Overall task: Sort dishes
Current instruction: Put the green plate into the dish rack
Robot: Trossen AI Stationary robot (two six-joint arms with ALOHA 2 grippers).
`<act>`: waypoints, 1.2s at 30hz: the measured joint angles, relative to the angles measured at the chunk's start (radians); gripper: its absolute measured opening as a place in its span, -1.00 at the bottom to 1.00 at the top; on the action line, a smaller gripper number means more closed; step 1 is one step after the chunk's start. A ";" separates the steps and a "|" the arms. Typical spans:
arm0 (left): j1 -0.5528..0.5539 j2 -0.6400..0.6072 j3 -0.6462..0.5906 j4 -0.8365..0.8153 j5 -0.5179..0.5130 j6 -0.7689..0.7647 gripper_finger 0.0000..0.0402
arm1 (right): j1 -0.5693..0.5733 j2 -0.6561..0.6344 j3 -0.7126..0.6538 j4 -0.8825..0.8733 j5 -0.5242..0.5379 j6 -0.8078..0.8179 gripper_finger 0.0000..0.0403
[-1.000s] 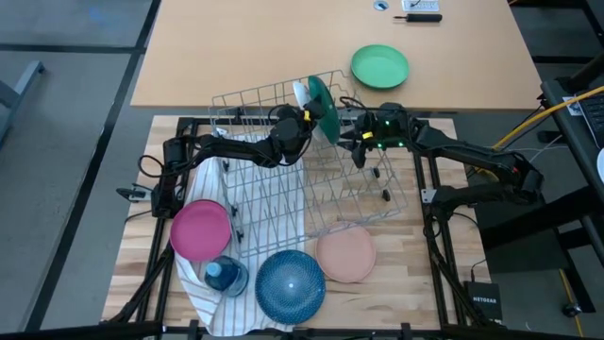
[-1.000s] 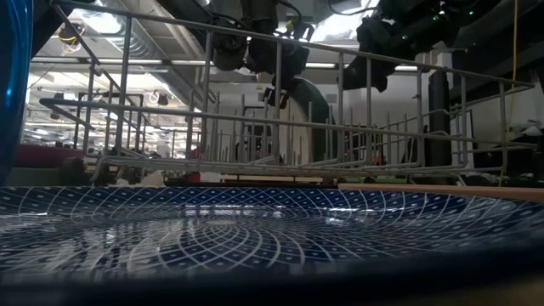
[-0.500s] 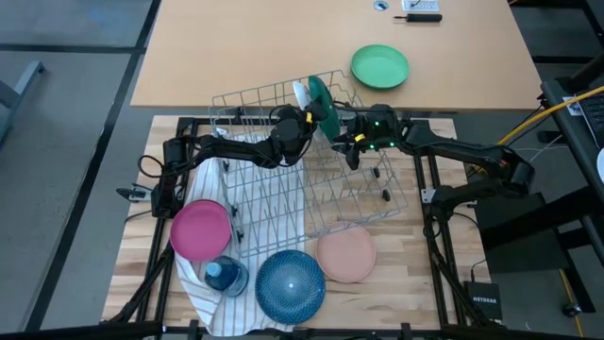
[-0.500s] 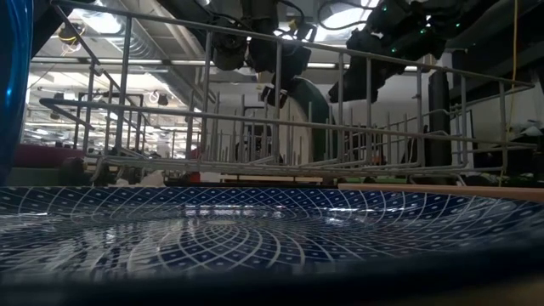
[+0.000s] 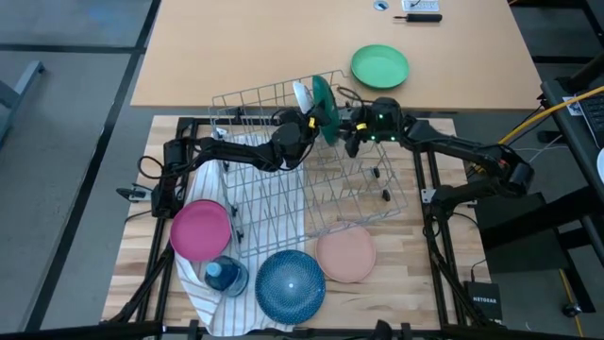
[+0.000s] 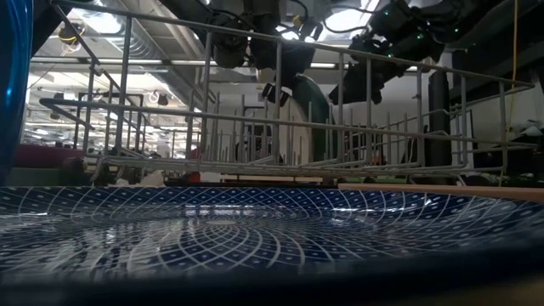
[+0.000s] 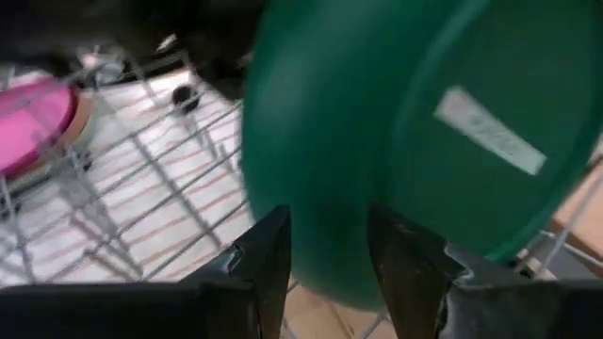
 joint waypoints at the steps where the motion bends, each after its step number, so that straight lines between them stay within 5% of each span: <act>1: 0.000 0.000 0.000 0.000 0.000 0.000 -0.35 | -0.007 0.000 0.000 0.002 -0.007 0.013 -0.28; 12: 0.034 0.000 0.000 0.001 0.000 -0.052 -0.35 | -0.012 -0.002 0.000 -0.002 -0.267 0.034 -0.28; 36: -0.002 0.000 0.000 -0.001 -0.002 0.026 -0.35 | 0.004 0.077 0.001 0.040 -0.094 0.039 -0.28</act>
